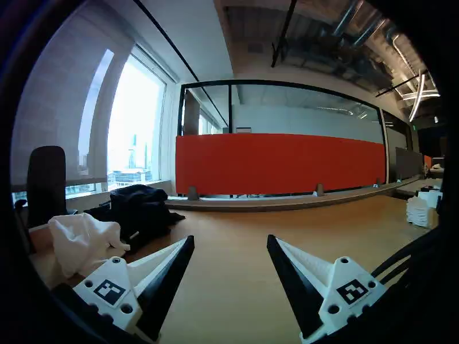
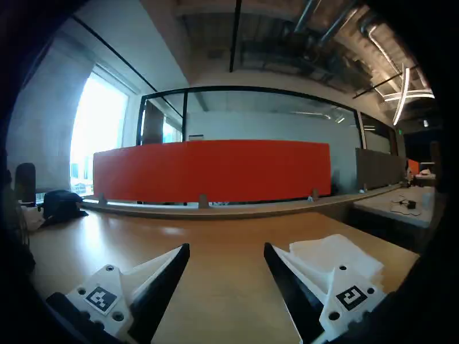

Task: Fold towel

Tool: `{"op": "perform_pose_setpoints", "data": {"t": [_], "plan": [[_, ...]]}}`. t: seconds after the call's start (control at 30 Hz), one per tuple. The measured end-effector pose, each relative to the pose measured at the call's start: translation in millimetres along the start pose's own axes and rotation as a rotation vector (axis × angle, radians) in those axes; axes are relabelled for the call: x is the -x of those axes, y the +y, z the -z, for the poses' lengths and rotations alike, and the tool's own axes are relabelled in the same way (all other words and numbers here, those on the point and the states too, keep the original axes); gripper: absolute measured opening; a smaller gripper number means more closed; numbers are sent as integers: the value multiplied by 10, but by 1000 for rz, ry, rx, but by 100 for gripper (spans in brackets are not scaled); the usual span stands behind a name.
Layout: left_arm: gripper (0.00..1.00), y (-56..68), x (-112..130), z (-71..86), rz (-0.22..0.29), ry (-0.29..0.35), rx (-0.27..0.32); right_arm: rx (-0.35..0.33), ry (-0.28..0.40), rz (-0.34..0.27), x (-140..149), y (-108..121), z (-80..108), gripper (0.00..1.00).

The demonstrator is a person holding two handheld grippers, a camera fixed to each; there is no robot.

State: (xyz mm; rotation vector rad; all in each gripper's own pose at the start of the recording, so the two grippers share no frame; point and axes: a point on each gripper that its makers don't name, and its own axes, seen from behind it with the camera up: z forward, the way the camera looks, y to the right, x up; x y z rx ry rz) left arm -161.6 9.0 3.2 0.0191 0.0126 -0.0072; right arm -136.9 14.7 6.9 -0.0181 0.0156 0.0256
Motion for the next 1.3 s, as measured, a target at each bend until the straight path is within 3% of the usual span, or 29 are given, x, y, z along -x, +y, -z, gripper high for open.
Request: {"op": "perform_pose_setpoints", "data": {"t": [0.2, 1.3], "plan": [[94, -5, 4, -3, 0, 0, 0, -4, 4, 22, -13, -68, 17, 100], [94, 1, 1, -7, 0, 0, 0, -19, 7, 18, -14, -128, 72, 100]]}}
